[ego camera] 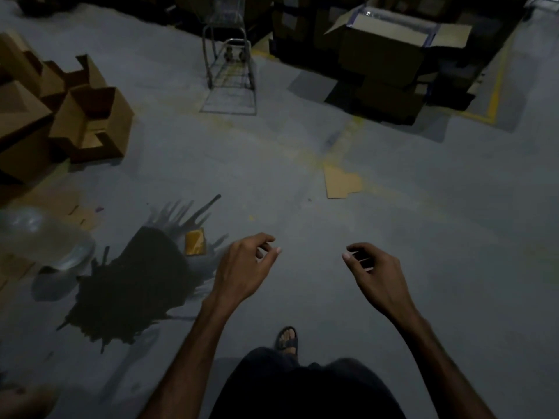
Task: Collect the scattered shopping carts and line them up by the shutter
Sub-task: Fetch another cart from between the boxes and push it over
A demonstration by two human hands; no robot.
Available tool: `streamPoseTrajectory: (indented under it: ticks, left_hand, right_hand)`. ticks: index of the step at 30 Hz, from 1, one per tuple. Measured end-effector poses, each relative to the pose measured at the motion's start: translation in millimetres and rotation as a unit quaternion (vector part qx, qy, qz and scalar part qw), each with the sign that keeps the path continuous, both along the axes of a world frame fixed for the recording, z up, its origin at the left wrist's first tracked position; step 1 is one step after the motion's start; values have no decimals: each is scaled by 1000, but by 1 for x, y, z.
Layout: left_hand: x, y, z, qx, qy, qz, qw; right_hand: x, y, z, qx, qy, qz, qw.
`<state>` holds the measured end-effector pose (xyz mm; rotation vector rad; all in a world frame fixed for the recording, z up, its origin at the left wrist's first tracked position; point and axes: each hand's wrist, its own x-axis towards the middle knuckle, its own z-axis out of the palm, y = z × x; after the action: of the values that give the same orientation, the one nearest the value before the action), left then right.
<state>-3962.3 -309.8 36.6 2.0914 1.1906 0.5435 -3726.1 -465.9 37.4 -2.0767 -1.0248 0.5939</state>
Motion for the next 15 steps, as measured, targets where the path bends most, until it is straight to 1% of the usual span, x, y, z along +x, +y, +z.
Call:
streamPoseTrajectory:
  ticks: [7,11,15]
  left_hand:
    - [55,95,-5,-9,15,6,1000]
    - [100,160,-12,-8,14,24,1000]
    - [157,234,-15,-2,26,36,999]
  right_hand:
    - [51,101,-7,0,14,0,1000]
    - [99,170,-20,-4,14,20,1000]
    - [158,255,-28,4,13,37,999]
